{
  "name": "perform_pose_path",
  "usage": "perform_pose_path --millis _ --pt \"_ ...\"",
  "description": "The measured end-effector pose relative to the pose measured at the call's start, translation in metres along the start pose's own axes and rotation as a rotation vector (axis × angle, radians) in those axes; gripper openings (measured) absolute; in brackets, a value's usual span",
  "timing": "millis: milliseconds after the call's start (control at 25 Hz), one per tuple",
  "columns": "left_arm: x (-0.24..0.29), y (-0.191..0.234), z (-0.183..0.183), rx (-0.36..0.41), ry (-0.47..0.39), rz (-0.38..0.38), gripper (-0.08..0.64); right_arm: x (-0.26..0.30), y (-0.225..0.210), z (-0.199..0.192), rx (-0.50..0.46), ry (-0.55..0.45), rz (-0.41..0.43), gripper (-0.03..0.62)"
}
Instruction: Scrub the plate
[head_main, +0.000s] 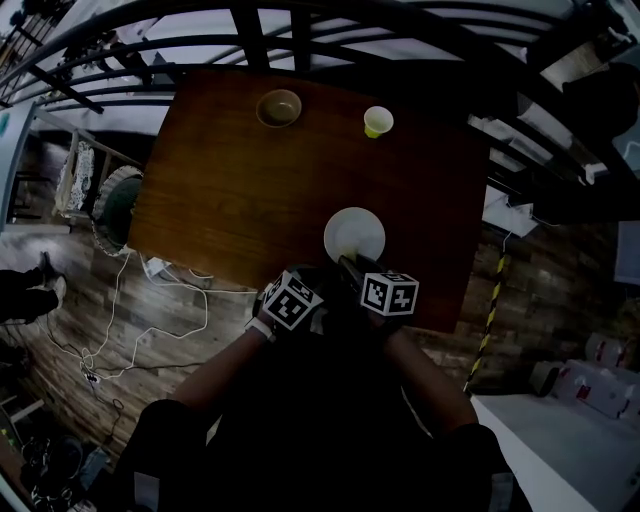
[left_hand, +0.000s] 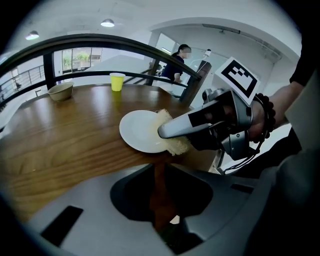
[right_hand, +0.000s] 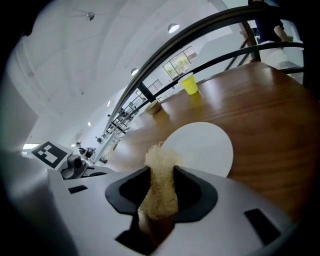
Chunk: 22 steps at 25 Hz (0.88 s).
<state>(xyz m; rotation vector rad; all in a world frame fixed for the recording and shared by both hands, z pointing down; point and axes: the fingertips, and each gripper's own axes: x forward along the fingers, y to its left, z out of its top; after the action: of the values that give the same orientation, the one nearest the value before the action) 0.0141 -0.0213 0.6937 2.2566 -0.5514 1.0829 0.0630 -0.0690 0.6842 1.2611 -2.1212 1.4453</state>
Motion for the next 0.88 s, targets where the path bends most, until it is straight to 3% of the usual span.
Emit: perform_pose_path --millis 600,880 --pt "0.014 -0.023 0.018 0.059 0.016 -0.027 0.072 -0.052 -0.057 0.010 0.088 -0.091 -0.084 0.149" --pt "0.007 -0.026 0.027 0.055 -0.018 -0.009 0.072 -0.063 -0.054 0.018 0.090 -0.115 -0.070 0.149"
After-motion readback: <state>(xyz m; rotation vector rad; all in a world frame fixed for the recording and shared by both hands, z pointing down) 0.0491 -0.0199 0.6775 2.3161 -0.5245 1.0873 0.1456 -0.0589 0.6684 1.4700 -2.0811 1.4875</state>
